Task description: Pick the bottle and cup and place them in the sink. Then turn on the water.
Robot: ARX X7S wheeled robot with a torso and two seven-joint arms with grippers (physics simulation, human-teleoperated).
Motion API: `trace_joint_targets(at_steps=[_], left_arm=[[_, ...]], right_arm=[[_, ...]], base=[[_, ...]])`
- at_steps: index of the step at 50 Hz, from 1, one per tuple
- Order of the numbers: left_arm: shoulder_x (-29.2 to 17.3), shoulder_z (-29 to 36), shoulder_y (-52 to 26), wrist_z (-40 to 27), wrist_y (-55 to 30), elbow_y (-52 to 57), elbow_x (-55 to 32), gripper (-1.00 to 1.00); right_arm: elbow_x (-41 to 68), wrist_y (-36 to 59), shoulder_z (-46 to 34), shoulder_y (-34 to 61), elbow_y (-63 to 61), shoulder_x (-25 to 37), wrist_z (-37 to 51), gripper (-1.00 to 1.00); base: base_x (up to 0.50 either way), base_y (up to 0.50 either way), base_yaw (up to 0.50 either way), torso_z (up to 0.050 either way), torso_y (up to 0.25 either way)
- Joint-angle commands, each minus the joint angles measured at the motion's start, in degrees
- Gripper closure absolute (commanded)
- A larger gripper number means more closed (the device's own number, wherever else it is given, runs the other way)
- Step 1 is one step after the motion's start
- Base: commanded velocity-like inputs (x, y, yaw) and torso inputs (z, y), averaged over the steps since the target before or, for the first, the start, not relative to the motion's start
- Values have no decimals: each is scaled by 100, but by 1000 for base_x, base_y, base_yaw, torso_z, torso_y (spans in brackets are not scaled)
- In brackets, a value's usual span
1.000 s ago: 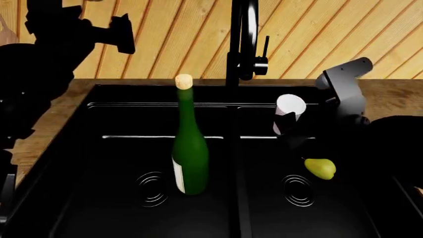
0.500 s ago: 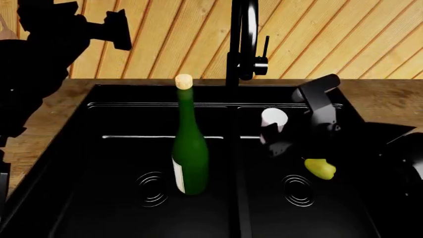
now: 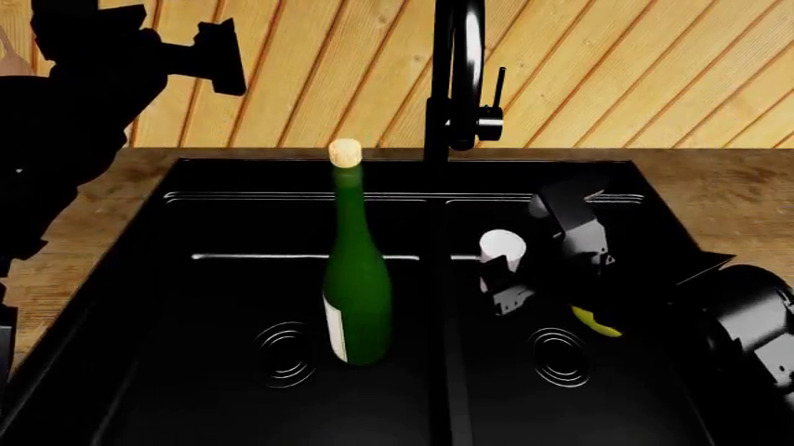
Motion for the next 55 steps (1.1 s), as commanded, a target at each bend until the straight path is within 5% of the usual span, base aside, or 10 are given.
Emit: trace_joint_targets(at_steps=[1,55], left_arm=[[-9,-12,28,2,25,-2,-8,-100],[-35,-25,118,36,99,-43,-35,-100]], right_arm=[[-145,-120,-112,-100,152,-81,-133,100],[-266,-279,-360,-344,580,-268,-323,100]], base=[[0,0,0,0,0],[0,0,0,0,0]])
